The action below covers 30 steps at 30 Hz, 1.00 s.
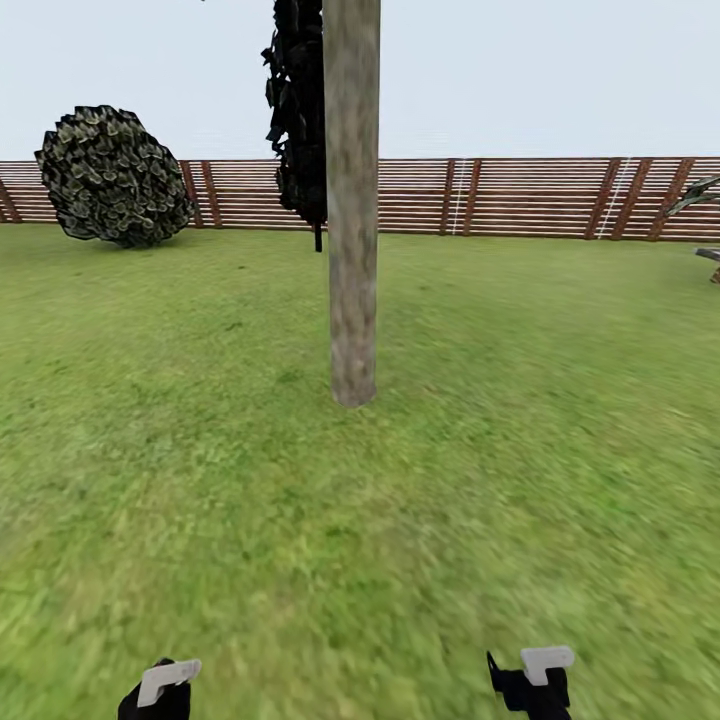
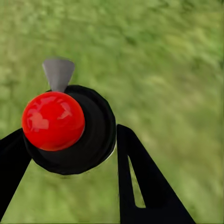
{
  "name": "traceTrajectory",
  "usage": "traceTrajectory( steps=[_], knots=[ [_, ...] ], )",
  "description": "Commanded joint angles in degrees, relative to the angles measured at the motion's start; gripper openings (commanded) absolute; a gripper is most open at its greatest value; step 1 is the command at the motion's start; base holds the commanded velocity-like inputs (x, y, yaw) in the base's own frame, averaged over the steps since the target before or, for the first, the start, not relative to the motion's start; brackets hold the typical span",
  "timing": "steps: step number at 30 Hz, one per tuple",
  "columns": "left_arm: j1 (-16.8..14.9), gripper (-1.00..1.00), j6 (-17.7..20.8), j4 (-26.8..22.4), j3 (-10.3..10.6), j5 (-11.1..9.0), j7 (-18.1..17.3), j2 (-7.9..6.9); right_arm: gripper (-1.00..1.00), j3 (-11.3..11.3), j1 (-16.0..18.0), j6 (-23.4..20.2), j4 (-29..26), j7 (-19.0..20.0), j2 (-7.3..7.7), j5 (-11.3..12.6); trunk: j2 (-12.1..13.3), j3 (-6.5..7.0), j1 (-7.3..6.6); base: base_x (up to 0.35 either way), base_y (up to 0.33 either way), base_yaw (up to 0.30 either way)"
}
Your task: In the garden, pick up the pesticide atomizer on the floor and spray pesticide onto both trees until each tree trunk is fully covered.
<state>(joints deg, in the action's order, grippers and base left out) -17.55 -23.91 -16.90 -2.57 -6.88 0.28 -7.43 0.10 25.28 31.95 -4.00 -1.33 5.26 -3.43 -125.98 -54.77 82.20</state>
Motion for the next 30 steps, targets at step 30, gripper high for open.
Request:
traceTrajectory(
  steps=[30],
  knots=[
    [0.0, -1.00, -0.1, 0.2, 0.1, -0.4, 0.0, 0.13, 1.00, 0.0, 0.0, 0.1, 0.0, -0.1, 0.02, -0.4, 0.0, -0.05, 0.02, 0.339, 0.000, 0.000]
  ],
)
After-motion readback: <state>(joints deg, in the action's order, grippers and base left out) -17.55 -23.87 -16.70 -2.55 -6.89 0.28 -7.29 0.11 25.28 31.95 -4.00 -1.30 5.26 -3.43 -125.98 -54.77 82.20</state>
